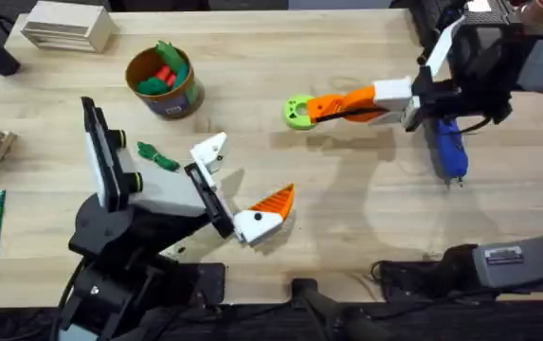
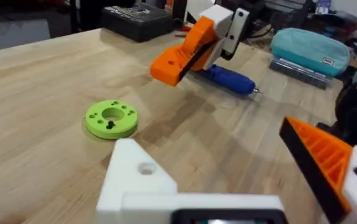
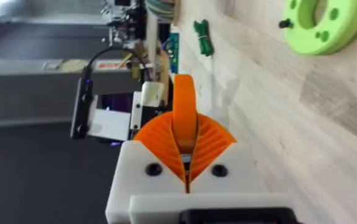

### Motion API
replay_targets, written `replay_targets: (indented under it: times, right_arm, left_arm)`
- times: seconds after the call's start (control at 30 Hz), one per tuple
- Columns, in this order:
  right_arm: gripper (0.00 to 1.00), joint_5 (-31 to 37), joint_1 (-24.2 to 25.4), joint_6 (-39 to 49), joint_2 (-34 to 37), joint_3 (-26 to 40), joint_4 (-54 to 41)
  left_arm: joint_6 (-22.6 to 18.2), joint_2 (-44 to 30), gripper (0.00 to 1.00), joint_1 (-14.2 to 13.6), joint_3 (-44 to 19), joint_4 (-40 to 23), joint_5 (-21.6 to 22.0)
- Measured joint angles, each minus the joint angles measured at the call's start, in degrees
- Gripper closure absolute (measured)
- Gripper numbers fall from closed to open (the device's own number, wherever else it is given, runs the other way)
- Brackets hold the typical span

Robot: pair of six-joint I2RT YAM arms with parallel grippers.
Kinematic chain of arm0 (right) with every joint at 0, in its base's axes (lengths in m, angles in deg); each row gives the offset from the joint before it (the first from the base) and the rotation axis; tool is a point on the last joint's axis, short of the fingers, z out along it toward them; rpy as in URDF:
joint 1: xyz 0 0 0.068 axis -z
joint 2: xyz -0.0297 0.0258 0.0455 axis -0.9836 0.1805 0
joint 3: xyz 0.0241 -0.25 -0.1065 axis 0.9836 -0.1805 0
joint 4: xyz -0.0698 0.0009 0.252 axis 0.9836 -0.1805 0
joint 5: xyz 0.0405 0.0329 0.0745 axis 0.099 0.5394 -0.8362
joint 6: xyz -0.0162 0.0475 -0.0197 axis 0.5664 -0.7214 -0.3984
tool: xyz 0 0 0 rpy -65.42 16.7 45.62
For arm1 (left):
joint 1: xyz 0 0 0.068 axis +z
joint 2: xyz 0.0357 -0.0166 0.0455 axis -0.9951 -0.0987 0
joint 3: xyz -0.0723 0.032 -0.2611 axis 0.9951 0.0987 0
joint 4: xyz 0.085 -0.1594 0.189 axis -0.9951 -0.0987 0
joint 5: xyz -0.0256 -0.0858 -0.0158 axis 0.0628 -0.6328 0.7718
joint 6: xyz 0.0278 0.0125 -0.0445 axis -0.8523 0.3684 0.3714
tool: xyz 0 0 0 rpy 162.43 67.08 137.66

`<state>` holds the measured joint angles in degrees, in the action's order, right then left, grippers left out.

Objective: Pick up the gripper from the table and insert it into the empty holder that is missing its gripper. Then pick up a screw, insert it into the mounting hole, and use the screwdriver to tighten it. Finally, clean up the table by picking up the vegetable and placing it into the bucket.

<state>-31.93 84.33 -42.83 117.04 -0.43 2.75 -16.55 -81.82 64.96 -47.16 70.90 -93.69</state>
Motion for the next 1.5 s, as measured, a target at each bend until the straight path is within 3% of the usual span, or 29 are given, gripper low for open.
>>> replay_targets:
  times: [0.27,0.4,0.53,0.67,0.73,0.87,0.97,1.23,1.5]
  right_arm:
    - [0.986,5.2,0.0,-12.9,-9.0,0.9,5.7]
    - [0.986,9.9,-0.6,-20.2,-18.6,0.6,8.5]
    - [0.986,13.7,-4.6,-30.3,-29.4,-5.1,26.4]
    - [0.986,16.1,-12.8,-44.2,-36.4,-15.3,48.7]
    - [0.986,17.4,-17.5,-49.7,-36.1,-19.2,54.0]
    - [0.986,19.6,-25.6,-56.1,-31.0,-23.1,56.1]
    - [0.986,20.4,-28.7,-58.3,-28.2,-23.5,56.8]
    - [0.986,20.0,-29.5,-60.1,-25.7,-23.5,58.1]
    - [0.986,15.7,-29.7,-65.5,-19.3,-23.5,69.5]
  left_arm:
    - [0.0,0.0,0.014,0.0,0.0,0.0,0.0]
    - [0.0,0.0,0.014,0.0,0.0,0.0,0.0]
    - [0.0,0.0,0.014,0.0,0.0,0.0,0.0]
    - [0.0,0.0,0.014,0.0,0.0,0.0,0.0]
    - [0.0,0.0,0.014,0.0,0.0,0.0,0.0]
    - [0.0,0.0,0.014,0.0,0.0,0.0,0.0]
    - [0.0,0.0,0.014,0.0,0.0,0.0,0.0]
    - [0.0,0.0,0.014,0.0,0.0,0.0,0.0]
    - [0.0,0.0,0.014,0.0,0.0,0.0,0.0]
